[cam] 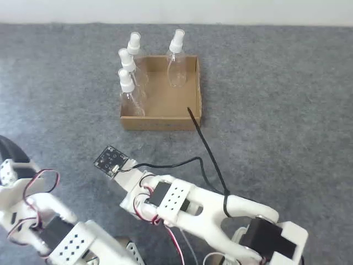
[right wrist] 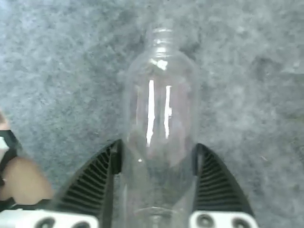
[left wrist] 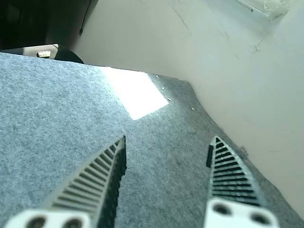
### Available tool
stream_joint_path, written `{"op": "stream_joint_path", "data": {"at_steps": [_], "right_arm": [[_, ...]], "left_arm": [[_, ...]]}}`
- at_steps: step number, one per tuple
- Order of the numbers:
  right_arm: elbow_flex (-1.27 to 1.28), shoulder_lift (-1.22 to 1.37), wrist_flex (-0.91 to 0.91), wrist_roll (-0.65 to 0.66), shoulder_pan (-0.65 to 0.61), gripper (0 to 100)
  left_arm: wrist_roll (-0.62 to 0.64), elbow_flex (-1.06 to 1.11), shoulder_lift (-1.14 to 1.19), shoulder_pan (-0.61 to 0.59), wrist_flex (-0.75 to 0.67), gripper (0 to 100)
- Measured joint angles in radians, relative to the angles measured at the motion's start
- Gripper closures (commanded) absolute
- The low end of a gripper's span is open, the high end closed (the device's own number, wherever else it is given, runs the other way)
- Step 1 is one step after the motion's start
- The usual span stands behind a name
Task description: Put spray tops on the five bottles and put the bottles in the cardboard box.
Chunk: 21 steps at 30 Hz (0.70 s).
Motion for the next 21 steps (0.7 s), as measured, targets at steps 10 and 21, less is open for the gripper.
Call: {"op": "stream_joint_path", "data": {"at_steps": [10,21], "right_arm": [[0.000,-0.021,0.034,0.034,0.029,95.3],[0.000,-0.213,0.186,0.086,0.127,95.3]], "left_arm": [[0.000,0.000,0.000,0.002,0.000,74],[0.003,0.000,0.000,0.051,0.000,74]]}}
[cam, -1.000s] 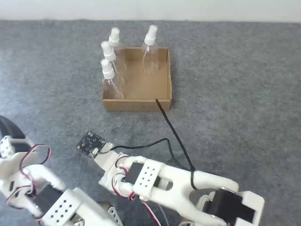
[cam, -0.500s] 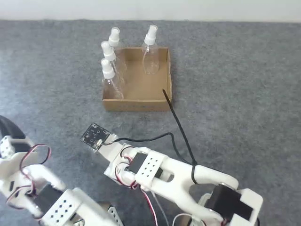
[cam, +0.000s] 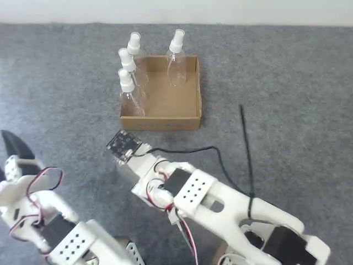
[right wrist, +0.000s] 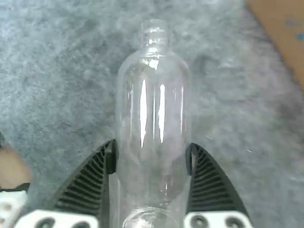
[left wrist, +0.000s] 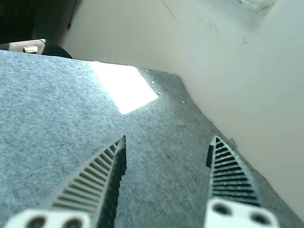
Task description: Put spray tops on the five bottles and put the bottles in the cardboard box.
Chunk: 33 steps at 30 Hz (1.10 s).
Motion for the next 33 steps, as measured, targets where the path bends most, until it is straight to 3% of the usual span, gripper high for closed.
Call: {"op": "stream_joint_path", "data": {"at_steps": [7,14,28,33], "right_arm": [[0.000,-0.095,0.046,0.018,0.092,95.3],[0.000,-0.163,0.087,0.052,0.170,95.3],[0.000,-0.344,0.272,0.158,0.183,95.3],[0.000,-0.365,0.400,0.178,0.270,95.3]], "left_arm": [[0.003,0.000,0.000,0.112,0.005,74],[-0.075,0.023,0.000,0.265,0.005,74],[-0.103,0.023,0.000,0.299,0.005,74],[-0.103,0.023,0.000,0.299,0.005,74]]}}
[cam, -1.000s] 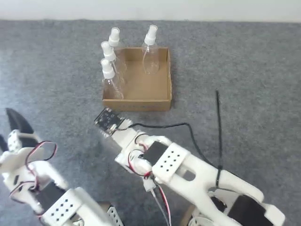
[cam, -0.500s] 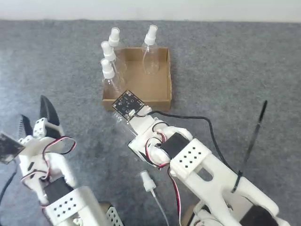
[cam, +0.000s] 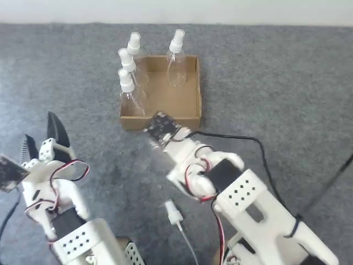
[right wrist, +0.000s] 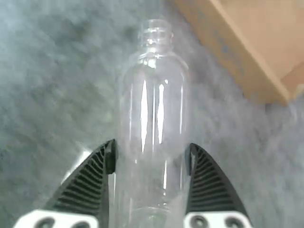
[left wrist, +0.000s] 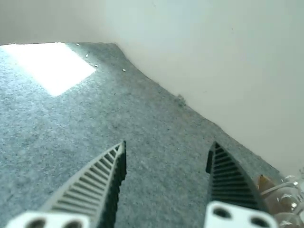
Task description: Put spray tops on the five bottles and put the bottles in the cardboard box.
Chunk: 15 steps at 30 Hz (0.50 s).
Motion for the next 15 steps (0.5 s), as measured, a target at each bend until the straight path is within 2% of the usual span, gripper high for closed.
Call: {"op": "stream_joint_path", "data": {"at_steps": [10,15], "right_arm": [[0.000,0.000,0.101,0.092,0.247,95.0],[0.032,-0.002,0.101,0.152,0.334,90.8]], "left_arm": [[0.000,0.000,0.000,0.000,0.000,74],[0.000,0.000,0.000,-0.002,0.000,74]]}}
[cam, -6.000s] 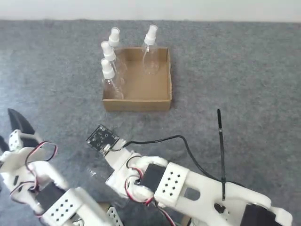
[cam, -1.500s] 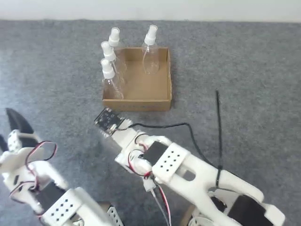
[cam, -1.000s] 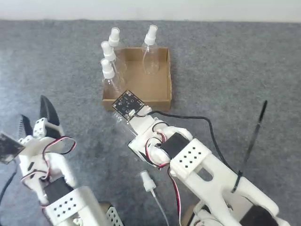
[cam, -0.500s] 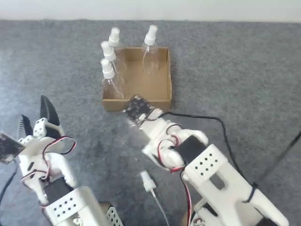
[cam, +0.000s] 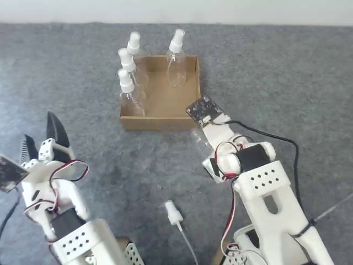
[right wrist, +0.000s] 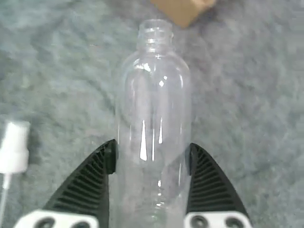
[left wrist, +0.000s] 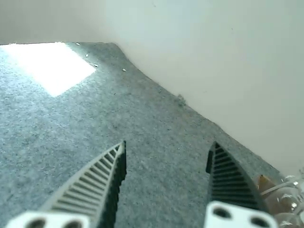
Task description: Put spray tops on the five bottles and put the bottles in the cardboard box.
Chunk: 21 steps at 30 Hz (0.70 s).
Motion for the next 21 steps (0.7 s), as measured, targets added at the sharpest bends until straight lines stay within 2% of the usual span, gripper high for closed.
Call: {"op": "stream_joint_path", "data": {"at_steps": [6,12,17,21], "right_arm": [[0.097,0.000,-0.041,0.023,0.064,90.4],[0.175,0.000,-0.089,0.061,0.068,89.7],[0.196,0.000,-0.094,0.066,0.068,80.4],[0.196,0.000,-0.074,0.066,0.068,78.4]], "left_arm": [[0.000,0.000,0.000,0.000,0.000,74],[0.000,0.000,0.000,0.000,0.000,74],[0.000,0.000,0.000,0.000,0.000,74],[0.000,0.000,0.000,0.000,0.000,74]]}}
